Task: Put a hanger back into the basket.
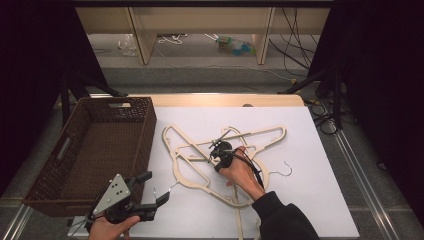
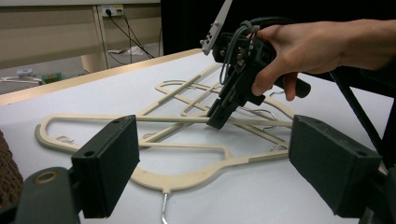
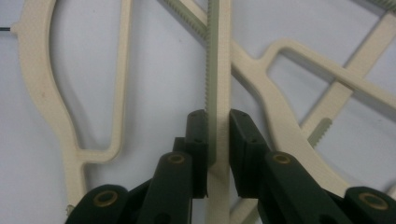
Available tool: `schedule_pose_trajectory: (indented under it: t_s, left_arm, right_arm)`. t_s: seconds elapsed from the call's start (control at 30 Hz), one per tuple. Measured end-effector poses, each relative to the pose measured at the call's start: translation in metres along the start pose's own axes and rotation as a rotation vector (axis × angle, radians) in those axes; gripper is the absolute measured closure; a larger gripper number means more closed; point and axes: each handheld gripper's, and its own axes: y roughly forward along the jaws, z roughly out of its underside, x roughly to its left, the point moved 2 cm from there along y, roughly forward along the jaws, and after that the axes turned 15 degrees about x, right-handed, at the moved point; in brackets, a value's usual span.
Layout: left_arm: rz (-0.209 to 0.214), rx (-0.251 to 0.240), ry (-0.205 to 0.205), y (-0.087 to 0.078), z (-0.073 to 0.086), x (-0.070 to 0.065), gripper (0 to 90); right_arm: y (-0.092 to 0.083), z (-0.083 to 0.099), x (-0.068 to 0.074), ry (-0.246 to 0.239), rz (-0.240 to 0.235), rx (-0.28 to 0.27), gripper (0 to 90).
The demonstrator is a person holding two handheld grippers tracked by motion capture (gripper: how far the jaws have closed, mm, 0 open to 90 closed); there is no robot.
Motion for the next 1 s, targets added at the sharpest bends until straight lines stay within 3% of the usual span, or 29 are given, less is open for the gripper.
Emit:
schedule_pose_trajectory:
  t_s: [0.17,0.27,0.3,0.37,0.47,0.5,0.73,0.77,0.83,0.9,1.0]
  left_arm:
    - [-0.002,0.01,-0.004,0.002,0.001,-0.001,16.6]
    - [-0.001,0.035,0.041,0.006,0.001,-0.003,16.8]
    - [0.0,0.035,0.042,0.009,0.0,-0.005,17.3]
    - [0.009,0.044,0.04,0.013,-0.001,-0.007,17.4]
    - [0.014,0.095,0.103,0.027,-0.001,-0.012,18.0]
    - [0.011,0.107,0.151,0.032,-0.002,-0.012,18.5]
    - [0.029,0.173,0.197,0.066,-0.006,-0.012,20.3]
    - [0.023,0.184,0.232,0.07,-0.007,-0.011,20.1]
    - [0.018,0.22,0.26,0.08,-0.005,-0.011,20.0]
    - [0.008,0.254,0.259,0.087,-0.003,-0.011,19.2]
    - [0.012,0.288,0.301,0.095,0.0,-0.015,19.4]
  right_arm:
    - [-0.009,0.005,-0.005,-0.034,0.012,0.022,78.9]
    - [-0.02,0.006,-0.008,-0.064,0.026,0.029,79.0]
    - [-0.03,0.009,-0.01,-0.086,0.046,0.036,79.0]
    - [-0.033,0.01,-0.011,-0.089,0.043,0.044,79.0]
    - [-0.046,0.014,-0.014,-0.115,0.069,0.073,79.0]
    - [-0.049,0.016,-0.016,-0.136,0.076,0.087,79.1]
    - [-0.071,0.025,-0.023,-0.185,0.079,0.138,79.1]
    - [-0.075,0.028,-0.026,-0.196,0.081,0.161,79.1]
    - [-0.076,0.03,-0.027,-0.21,0.082,0.176,79.1]
    - [-0.079,0.033,-0.028,-0.205,0.086,0.176,79.1]
    - [-0.082,0.035,-0.031,-0.221,0.088,0.177,79.1]
